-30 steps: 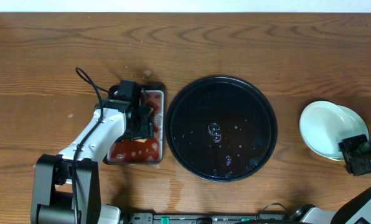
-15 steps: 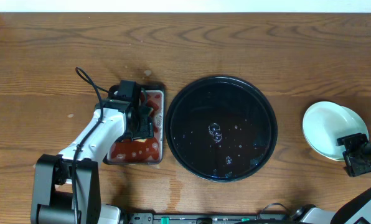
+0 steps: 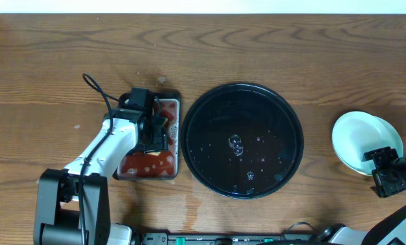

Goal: Clean dirty plates on tray and stack at the side
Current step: 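Carry the mint plate right and lower it onto the plate stack, then adjust the mint plate on the stack with right gripper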

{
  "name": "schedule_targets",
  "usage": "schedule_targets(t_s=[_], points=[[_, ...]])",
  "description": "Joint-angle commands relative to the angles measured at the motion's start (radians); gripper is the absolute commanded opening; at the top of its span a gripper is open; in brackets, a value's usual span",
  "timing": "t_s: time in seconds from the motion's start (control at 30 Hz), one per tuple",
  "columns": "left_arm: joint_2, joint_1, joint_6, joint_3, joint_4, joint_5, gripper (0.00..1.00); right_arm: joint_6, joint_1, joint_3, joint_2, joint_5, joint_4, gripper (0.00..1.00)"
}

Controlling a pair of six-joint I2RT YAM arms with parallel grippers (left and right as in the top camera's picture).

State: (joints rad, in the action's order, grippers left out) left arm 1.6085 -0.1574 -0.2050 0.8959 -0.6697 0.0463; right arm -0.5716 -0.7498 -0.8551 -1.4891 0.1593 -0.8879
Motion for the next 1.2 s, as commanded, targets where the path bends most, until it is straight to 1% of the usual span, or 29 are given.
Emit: schedule_targets(t_s=[0.0, 0.27, 0.33, 0.6, 0.67, 0.7, 0.83, 0.97, 1.07, 1.17], points=[[0.004, 0.004, 0.005, -0.009, 0.0, -0.005, 0.79, 0.012, -0.004, 0.005, 0.019, 0.006, -0.025, 0.77], [0.004, 0.004, 0.005, -0.009, 0.0, -0.005, 0.79, 0.012, -0.004, 0.005, 0.019, 0.006, -0.11, 0.8], [0.004, 0.004, 0.005, -0.009, 0.0, -0.005, 0.79, 0.013, -0.004, 0.005, 0.019, 0.006, -0.115, 0.82], [0.004, 0.004, 0.005, -0.009, 0.0, -0.005, 0.79, 0.019, -0.004, 0.005, 0.019, 0.014, -0.107, 0.82], [0.004, 0.004, 0.005, -0.009, 0.0, -0.005, 0.79, 0.041, -0.004, 0.005, 0.019, 0.076, -0.08, 0.82], [0.004, 0.004, 0.005, -0.009, 0.0, -0.005, 0.79, 0.082, -0.004, 0.005, 0.019, 0.134, -0.058, 0.82], [0.004, 0.004, 0.005, -0.009, 0.0, -0.005, 0.79, 0.259, -0.003, 0.005, 0.019, 0.461, 0.037, 0.82], [0.004, 0.004, 0.005, -0.009, 0.0, -0.005, 0.79, 0.351, 0.013, 0.004, 0.019, 0.688, 0.109, 0.73], [0.004, 0.004, 0.005, -0.009, 0.0, -0.005, 0.79, 0.376, 0.043, -0.003, 0.019, 0.74, 0.106, 0.63], [0.004, 0.004, 0.005, -0.009, 0.0, -0.005, 0.79, 0.39, 0.085, -0.014, 0.019, 0.727, 0.081, 0.61]])
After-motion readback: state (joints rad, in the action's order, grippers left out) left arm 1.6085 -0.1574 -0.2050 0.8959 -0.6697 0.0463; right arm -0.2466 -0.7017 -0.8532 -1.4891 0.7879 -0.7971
